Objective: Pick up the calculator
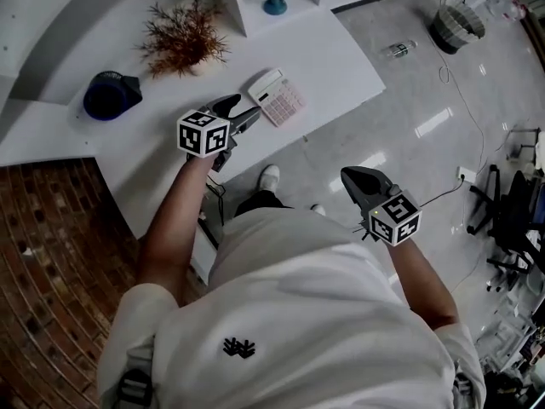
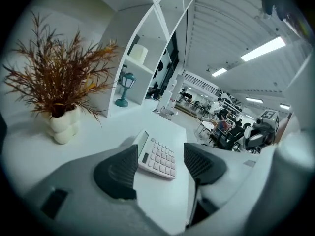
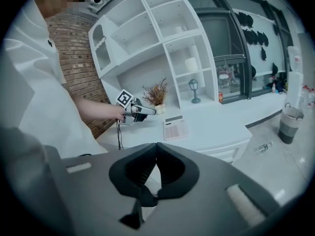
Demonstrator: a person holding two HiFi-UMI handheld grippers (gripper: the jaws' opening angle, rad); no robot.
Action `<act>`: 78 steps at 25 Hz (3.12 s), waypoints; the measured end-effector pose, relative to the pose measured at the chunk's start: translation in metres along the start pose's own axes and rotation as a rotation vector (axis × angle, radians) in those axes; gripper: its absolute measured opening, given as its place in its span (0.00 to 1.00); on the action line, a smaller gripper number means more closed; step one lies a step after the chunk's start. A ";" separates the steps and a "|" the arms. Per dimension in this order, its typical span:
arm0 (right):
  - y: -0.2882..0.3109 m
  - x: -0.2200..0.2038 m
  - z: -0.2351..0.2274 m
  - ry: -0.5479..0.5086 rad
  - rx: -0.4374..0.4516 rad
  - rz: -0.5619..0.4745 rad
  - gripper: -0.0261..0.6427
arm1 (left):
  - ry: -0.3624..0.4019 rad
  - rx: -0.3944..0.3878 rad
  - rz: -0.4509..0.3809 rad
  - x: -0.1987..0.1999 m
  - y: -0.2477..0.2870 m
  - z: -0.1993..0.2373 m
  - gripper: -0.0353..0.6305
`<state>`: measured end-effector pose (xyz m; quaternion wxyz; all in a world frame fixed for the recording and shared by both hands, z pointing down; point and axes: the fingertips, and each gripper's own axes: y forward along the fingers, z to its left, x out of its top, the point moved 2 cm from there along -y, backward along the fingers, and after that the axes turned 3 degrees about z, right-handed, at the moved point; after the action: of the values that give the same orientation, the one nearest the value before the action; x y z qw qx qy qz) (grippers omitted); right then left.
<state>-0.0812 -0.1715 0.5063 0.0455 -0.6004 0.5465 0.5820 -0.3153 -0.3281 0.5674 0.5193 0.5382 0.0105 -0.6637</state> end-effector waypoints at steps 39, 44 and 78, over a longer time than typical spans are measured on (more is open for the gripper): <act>-0.020 -0.017 -0.035 0.175 -0.242 0.010 0.06 | -0.151 -0.237 0.123 0.010 0.107 0.030 0.14; -0.034 -0.025 -0.030 0.166 -0.227 -0.003 0.06 | -0.161 -0.213 0.080 0.019 0.095 0.018 0.14; -0.160 -0.122 -0.034 0.051 -0.068 -0.110 0.06 | -0.078 -0.163 -0.140 0.046 -0.003 -0.216 0.14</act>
<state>0.0879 -0.0579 0.5151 0.0432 -0.6456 0.4936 0.5811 -0.1599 -0.2339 0.4414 0.5138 0.4659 0.0816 -0.7157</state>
